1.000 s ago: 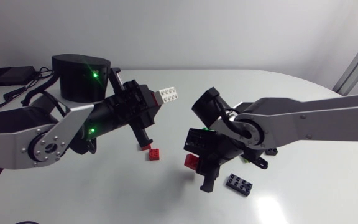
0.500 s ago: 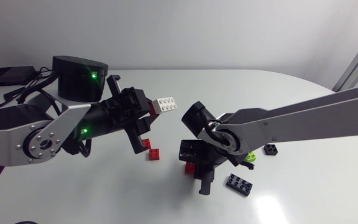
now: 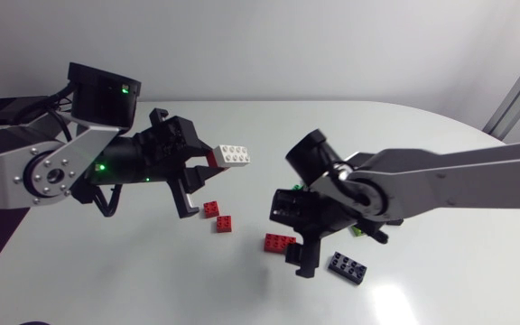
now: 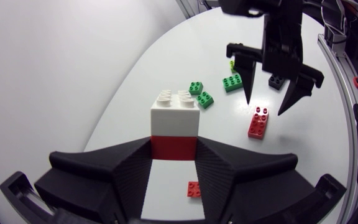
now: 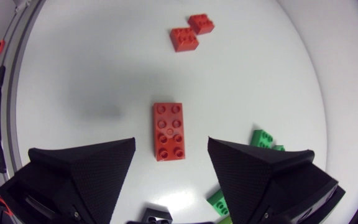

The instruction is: Separate the duplo bricks

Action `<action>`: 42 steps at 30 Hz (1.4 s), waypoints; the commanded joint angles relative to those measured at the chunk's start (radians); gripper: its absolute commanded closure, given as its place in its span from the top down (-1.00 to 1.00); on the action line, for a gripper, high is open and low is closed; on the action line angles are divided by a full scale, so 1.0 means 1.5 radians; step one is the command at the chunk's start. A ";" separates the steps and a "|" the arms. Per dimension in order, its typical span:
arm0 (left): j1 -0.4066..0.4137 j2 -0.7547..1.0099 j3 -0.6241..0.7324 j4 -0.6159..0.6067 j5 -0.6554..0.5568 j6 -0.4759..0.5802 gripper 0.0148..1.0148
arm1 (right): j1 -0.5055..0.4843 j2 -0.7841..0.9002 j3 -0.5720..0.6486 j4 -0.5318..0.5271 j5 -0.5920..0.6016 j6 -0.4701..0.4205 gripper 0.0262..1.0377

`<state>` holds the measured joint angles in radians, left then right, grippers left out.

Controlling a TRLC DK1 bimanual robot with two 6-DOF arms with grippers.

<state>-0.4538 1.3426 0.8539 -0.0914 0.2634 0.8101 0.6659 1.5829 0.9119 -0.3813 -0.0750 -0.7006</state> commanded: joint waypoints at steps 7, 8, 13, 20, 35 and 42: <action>0.011 0.045 0.077 -0.107 0.105 -0.005 -0.27 | -0.079 -0.155 -0.012 -0.013 -0.137 -0.024 0.90; 0.011 0.051 0.088 -0.129 0.122 -0.001 -0.27 | -0.084 -0.161 -0.008 -0.018 -0.154 -0.023 0.90; 0.011 0.084 0.142 -0.229 0.196 0.021 -0.27 | -0.102 -0.169 0.027 -0.046 -0.235 -0.023 0.90; -0.004 0.122 0.193 -0.345 0.241 0.077 -0.27 | -0.105 -0.161 0.066 -0.059 -0.275 -0.023 0.90; -0.045 0.188 0.282 -0.457 0.285 0.118 -0.27 | -0.124 -0.102 0.118 -0.122 -0.397 -0.049 0.88; -0.055 0.205 0.310 -0.485 0.290 0.126 -0.27 | -0.130 -0.083 0.123 -0.146 -0.416 -0.079 0.72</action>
<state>-0.5274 1.6291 1.2858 -0.8013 0.6823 0.9707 0.4778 1.4368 1.0756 -0.5777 -0.6853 -0.7856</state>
